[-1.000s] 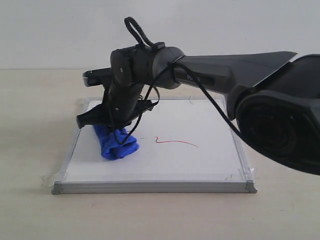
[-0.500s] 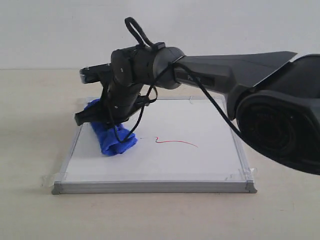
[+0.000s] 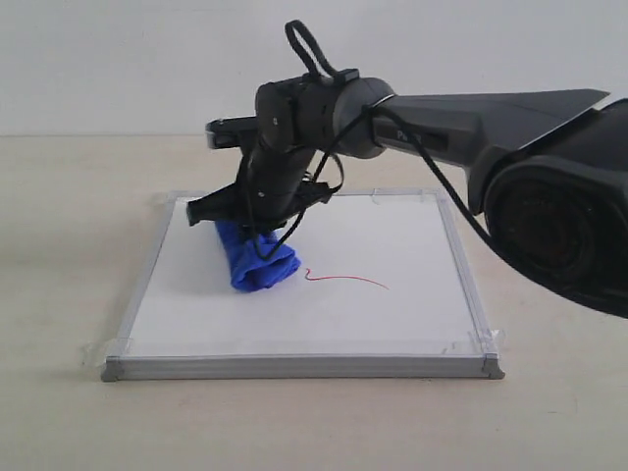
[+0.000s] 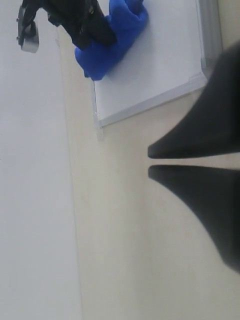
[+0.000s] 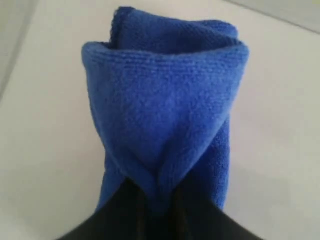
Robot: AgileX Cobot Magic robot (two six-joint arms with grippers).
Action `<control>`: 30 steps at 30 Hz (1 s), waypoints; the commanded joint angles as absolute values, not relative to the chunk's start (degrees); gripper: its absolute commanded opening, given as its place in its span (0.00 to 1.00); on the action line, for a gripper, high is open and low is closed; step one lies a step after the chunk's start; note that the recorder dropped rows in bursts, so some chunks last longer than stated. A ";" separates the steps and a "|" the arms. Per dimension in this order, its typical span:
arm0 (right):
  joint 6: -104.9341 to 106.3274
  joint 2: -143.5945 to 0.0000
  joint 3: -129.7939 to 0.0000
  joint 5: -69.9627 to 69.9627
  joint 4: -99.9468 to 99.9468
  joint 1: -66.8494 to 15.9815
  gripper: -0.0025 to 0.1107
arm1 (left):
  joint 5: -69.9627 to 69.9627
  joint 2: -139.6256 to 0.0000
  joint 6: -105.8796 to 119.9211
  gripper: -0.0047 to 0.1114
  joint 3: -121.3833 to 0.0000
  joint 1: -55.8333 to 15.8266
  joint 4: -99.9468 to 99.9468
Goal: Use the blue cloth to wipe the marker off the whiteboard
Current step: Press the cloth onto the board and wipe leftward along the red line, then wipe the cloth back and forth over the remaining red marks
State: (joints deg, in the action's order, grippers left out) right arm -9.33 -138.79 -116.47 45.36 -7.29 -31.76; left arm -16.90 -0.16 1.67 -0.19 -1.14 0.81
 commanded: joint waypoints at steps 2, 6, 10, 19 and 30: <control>0.00 -138.72 -116.22 44.95 -10.07 -33.05 0.02 | -16.97 0.00 1.79 0.08 0.00 -1.38 0.47; -15.67 -138.72 -116.22 49.05 6.95 -31.18 0.02 | -16.97 0.00 1.79 0.08 0.00 -1.38 0.47; -20.81 -138.72 -116.22 55.02 10.34 -28.49 0.02 | -16.97 0.00 1.79 0.08 0.00 -1.38 0.47; 5.93 -140.73 -115.98 55.50 -17.36 -30.60 0.02 | -16.97 0.00 1.79 0.08 0.00 -1.38 0.47; -15.58 -144.33 -116.08 53.07 -0.76 -30.50 0.02 | -16.97 0.00 1.79 0.08 0.00 -1.38 0.47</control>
